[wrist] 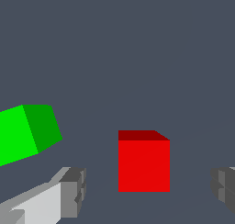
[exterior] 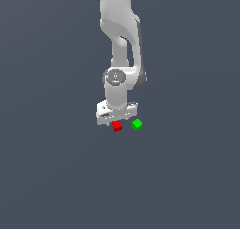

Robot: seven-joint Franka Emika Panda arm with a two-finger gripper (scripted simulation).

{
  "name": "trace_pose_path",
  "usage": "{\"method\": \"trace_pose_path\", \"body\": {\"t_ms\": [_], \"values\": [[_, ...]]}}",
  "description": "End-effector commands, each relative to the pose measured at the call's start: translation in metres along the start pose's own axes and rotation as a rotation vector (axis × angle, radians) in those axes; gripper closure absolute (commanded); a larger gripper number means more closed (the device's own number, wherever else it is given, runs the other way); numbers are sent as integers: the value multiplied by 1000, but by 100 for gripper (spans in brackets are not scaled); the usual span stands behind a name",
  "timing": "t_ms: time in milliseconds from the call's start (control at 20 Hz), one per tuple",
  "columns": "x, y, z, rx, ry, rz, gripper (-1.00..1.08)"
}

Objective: Stack the red cube on top of the green cube.

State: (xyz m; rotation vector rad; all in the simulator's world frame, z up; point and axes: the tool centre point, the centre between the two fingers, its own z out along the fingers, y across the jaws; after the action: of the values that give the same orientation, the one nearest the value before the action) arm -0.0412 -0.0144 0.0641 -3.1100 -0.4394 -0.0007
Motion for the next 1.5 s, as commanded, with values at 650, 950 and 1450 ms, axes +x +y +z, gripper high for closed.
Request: {"method": "trace_pose_path", "body": {"t_ms": [650,950,1450], "values": [[0,1,44,-1,-1,-4,108],[0,1,44,-1,-1,-4,108],[-1,1,30,-1,-1,-4,108]]}}
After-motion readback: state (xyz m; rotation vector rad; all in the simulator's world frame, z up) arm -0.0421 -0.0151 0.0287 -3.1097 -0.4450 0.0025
